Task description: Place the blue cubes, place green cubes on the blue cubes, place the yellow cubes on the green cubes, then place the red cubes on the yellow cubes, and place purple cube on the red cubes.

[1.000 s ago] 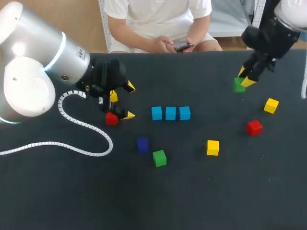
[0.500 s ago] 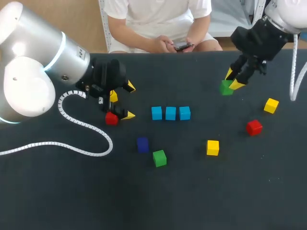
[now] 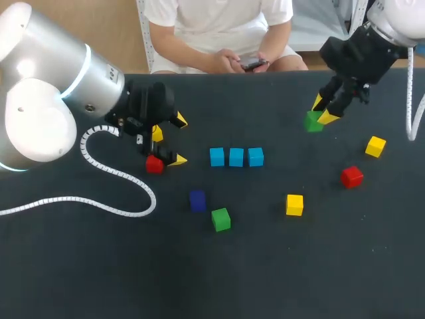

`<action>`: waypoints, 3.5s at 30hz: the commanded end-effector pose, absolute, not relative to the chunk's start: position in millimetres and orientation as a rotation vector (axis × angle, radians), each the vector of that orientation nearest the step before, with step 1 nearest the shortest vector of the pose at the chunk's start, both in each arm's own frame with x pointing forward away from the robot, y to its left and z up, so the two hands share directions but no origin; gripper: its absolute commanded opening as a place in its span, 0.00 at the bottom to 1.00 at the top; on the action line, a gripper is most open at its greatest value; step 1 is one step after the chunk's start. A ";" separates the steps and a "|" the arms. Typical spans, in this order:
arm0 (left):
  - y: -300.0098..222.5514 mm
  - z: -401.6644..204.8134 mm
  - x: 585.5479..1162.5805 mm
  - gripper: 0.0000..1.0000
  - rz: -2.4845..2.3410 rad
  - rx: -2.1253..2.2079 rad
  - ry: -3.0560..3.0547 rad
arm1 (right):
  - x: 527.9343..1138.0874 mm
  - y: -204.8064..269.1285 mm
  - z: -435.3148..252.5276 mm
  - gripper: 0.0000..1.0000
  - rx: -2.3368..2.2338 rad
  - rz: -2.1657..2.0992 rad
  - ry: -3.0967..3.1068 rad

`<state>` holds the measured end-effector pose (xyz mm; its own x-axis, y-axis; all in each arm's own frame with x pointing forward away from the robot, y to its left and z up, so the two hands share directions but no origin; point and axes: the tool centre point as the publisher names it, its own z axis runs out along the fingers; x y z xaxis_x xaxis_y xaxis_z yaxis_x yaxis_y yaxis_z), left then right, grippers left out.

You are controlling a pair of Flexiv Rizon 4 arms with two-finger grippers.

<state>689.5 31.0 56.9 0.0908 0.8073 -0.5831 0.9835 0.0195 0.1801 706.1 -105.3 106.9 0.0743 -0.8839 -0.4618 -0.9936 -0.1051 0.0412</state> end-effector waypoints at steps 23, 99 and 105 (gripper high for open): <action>32.1 56.2 690.2 1.00 -0.422 1.829 1.752 | 660.4 -44.6 111.2 0.00 -2.198 0.545 1.875; 32.1 56.2 690.2 1.00 -0.422 1.829 1.752 | 684.8 28.3 44.7 0.04 -2.107 0.587 2.005; 32.1 56.2 690.2 1.00 -0.422 1.829 1.752 | 687.4 26.7 45.3 0.08 -2.119 0.558 2.006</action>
<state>689.5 31.0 56.9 0.0907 0.8073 -0.5831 0.9835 0.0196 0.1801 687.3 26.4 44.8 0.0254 -0.9235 -0.3827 -0.9880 -0.0815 0.1311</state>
